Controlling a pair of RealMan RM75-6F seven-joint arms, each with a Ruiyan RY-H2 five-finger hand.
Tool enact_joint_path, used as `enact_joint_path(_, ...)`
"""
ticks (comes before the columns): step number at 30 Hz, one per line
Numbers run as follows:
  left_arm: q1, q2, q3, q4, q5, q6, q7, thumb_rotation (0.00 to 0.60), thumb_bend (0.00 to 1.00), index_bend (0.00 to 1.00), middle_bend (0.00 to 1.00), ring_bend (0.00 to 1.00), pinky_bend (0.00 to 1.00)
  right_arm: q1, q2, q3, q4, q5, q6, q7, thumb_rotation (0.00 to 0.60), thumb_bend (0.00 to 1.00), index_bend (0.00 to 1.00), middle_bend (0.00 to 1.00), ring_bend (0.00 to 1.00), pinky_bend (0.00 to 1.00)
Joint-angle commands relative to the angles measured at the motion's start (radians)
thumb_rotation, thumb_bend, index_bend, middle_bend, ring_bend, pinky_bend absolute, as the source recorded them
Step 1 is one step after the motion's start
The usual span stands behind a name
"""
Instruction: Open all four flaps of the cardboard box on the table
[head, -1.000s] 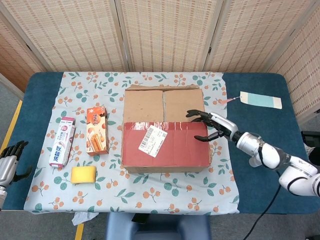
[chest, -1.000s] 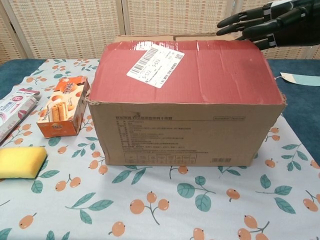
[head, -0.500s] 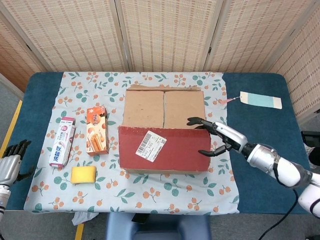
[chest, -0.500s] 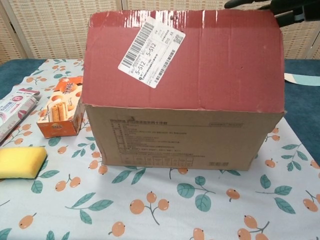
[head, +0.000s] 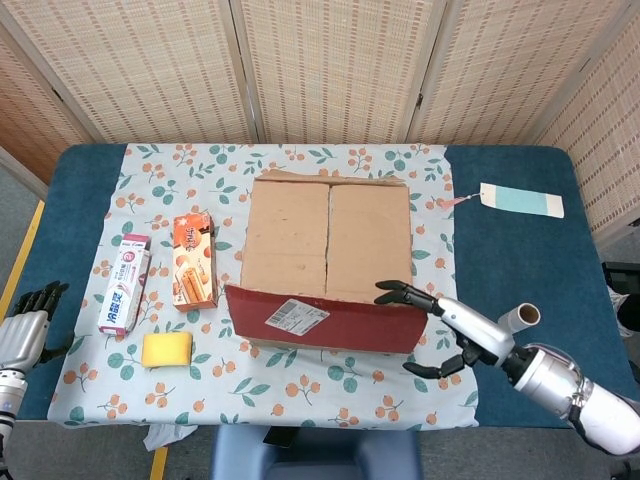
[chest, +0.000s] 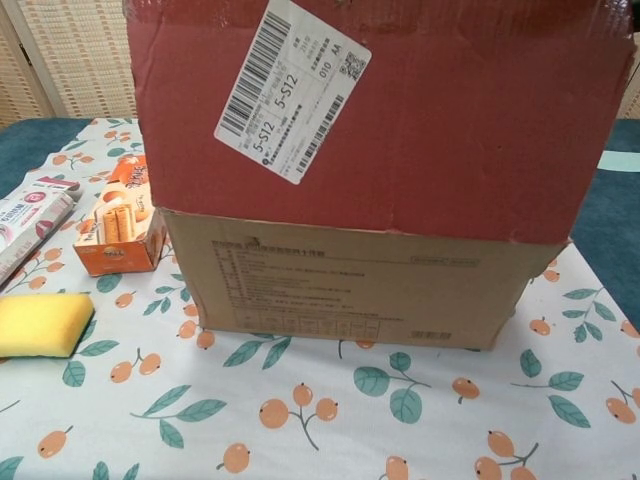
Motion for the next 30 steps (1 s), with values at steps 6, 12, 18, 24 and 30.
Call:
enact_joint_path(6, 0.005, 0.007, 0.003, -0.012, 0.012, 0.017, 0.003, 0.6, 0.49, 0.0, 0.06, 0.1, 0.04, -0.062, 0.053, -0.018, -0.115, -0.054, 0.013, -0.141, 0.6, 0.35, 0.14, 0.07, 0.19, 0.19)
enact_joint_path(12, 0.002, 0.006, 0.0, -0.006, 0.003, 0.008, 0.001, 0.6, 0.49, 0.0, 0.06, 0.09, 0.04, -0.116, 0.086, -0.05, -0.171, -0.115, 0.019, -0.223, 0.6, 0.35, 0.11, 0.06, 0.17, 0.17)
enact_joint_path(18, -0.006, -0.003, 0.005, -0.002, 0.0, -0.008, 0.02, 0.6, 0.49, 0.0, 0.06, 0.09, 0.03, -0.163, 0.155, -0.089, -0.184, -0.192, 0.046, -0.223, 0.6, 0.35, 0.06, 0.02, 0.13, 0.14)
enact_joint_path(24, -0.011, -0.006, 0.006, 0.001, -0.003, -0.018, 0.02, 0.6, 0.49, 0.0, 0.06, 0.09, 0.04, -0.205, 0.156, -0.086, -0.168, -0.195, 0.084, -0.261, 0.6, 0.35, 0.05, 0.01, 0.12, 0.12)
enact_joint_path(30, -0.016, -0.004, 0.014, 0.003, 0.02, -0.019, 0.011, 0.6, 0.49, 0.0, 0.06, 0.09, 0.03, -0.219, 0.125, -0.016, -0.173, -0.125, 0.102, -0.455, 0.6, 0.35, 0.16, 0.03, 0.13, 0.1)
